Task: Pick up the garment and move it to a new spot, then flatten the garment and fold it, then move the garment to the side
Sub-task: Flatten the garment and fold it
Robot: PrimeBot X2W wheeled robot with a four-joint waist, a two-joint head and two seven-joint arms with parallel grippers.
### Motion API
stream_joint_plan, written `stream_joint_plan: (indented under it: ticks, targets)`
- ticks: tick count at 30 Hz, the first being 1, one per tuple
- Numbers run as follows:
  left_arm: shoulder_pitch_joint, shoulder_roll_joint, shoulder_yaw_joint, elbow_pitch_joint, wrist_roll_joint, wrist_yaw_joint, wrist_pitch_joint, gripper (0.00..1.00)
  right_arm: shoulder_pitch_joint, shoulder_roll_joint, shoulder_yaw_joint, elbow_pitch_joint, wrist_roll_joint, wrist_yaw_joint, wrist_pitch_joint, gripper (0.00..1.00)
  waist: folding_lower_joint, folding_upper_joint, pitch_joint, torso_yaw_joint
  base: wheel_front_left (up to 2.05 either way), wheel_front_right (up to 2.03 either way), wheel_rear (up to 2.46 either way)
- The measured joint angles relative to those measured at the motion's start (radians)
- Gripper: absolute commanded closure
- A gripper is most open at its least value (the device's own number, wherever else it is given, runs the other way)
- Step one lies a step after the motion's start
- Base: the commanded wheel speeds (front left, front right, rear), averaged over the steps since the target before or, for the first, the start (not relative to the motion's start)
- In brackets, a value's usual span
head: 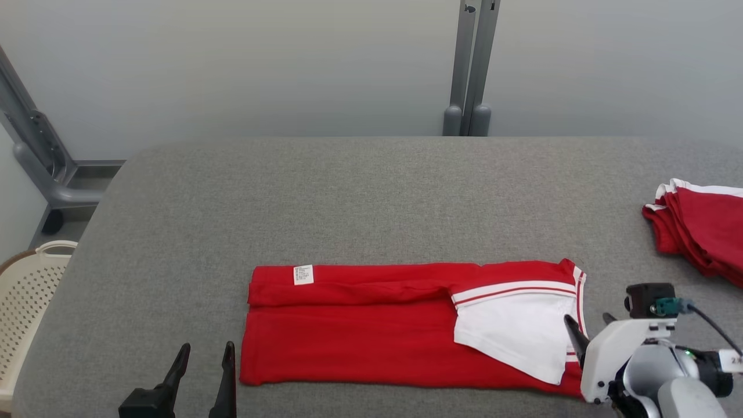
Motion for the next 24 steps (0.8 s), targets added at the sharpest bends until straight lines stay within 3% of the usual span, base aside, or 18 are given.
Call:
stream_joint_plan:
  ticks: [10, 24]
  targets:
    - [-0.035, 0.002, -0.022, 0.015, 0.012, -0.012, 0.000, 0.00, -0.085, -0.065, -0.079, -0.006, -0.023, 0.000, 0.277, 0.00, 0.0000, 0.0000, 0.037, 0.031, 0.00, 0.00, 0.00]
    - [-0.077, 0.016, -0.049, -0.003, 0.021, -0.021, 0.021, 0.00, -0.151, -0.048, -0.130, 0.097, -0.059, 0.000, 0.292, 0.00, 0.0000, 0.0000, 0.099, 0.080, 0.00, 0.00, 0.00]
